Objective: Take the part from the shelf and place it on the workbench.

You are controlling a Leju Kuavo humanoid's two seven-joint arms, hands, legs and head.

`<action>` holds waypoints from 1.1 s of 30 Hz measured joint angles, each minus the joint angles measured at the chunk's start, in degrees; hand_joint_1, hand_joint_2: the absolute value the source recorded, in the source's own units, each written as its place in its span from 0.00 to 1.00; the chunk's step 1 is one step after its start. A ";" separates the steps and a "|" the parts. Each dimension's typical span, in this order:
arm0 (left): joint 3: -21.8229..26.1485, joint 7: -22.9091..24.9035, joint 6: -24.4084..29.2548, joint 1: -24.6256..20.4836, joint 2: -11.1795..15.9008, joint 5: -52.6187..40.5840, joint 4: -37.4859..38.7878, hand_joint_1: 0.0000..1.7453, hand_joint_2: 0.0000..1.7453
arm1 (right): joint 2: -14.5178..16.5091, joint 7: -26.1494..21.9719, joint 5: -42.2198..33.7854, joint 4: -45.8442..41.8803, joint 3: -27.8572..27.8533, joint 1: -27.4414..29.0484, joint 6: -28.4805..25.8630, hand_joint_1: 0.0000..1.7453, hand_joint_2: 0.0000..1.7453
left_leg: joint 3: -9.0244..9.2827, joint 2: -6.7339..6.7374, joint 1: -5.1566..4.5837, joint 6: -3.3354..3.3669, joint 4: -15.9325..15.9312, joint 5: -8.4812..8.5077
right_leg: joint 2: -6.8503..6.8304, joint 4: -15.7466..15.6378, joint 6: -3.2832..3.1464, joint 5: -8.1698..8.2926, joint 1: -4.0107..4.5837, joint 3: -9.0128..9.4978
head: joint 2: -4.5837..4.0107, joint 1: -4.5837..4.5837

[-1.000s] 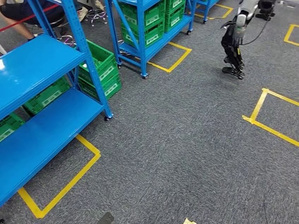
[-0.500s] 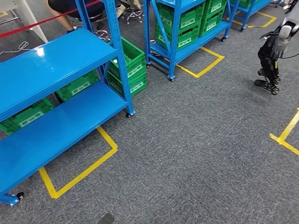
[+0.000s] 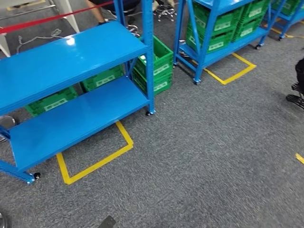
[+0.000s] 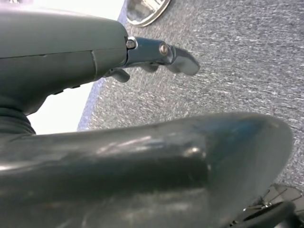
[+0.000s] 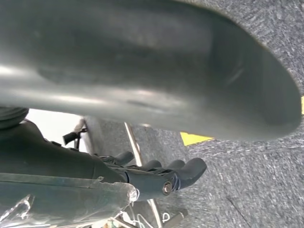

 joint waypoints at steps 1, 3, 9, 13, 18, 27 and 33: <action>0.03 0.07 0.01 0.15 0.01 0.02 0.00 0.00 0.00 | 0.00 0.00 0.00 0.00 0.00 -0.08 0.00 0.00 0.00 | 0.00 -0.58 0.08 0.31 -0.15 0.10 | -0.02 0.02 0.35 -0.14 -0.09 0.13 | 0.00 0.07; 0.12 0.16 0.04 0.29 0.01 0.09 0.00 0.00 0.00 | 0.01 -0.06 0.00 0.00 0.00 -0.10 0.01 0.00 0.00 | 0.09 -1.77 0.36 1.03 -0.40 0.34 | 2.01 2.17 1.00 -1.73 -0.29 -0.62 | 0.00 0.27; 0.26 0.08 0.07 0.33 -0.20 0.14 0.00 0.00 0.00 | -0.01 -0.17 0.00 0.00 -0.01 0.27 0.04 0.00 0.00 | 0.15 -5.95 0.61 1.61 -0.37 0.50 | 5.59 14.81 1.65 -5.54 -0.65 -7.22 | 0.00 0.72; 0.37 0.08 0.05 0.22 -0.20 0.05 0.00 0.00 0.00 | 0.01 -0.20 -0.01 0.00 0.00 0.18 0.02 0.00 0.00 | -0.33 -8.73 0.73 0.47 0.39 0.37 | 9.70 2.32 1.66 0.25 -1.63 -1.76 | 0.00 0.75; 0.39 0.08 0.04 0.47 -0.11 -0.12 0.00 0.00 0.00 | 0.02 0.04 -0.16 0.00 -0.08 0.07 -0.07 0.00 0.00 | -1.77 -8.54 0.96 -1.20 1.73 -0.30 | 8.27 0.86 -0.41 0.46 -1.40 -1.10 | 0.00 0.48; 0.39 -0.08 0.11 0.26 -0.08 -0.42 0.00 0.00 0.00 | -0.05 1.14 -0.13 0.00 -0.15 0.13 -0.13 0.00 0.00 | -2.90 -1.47 0.40 -0.92 5.39 -0.62 | 1.83 0.78 -0.89 -0.02 -0.62 -0.63 | 0.00 -0.20; 0.41 -0.08 0.17 0.21 -0.09 -0.54 0.00 0.00 0.00 | -0.07 1.21 -0.11 -0.01 -0.17 -0.10 -0.11 0.00 0.00 | -0.62 -1.53 0.20 0.90 0.27 0.40 | 1.09 1.50 0.96 -1.38 -0.26 -0.13 | 0.00 0.18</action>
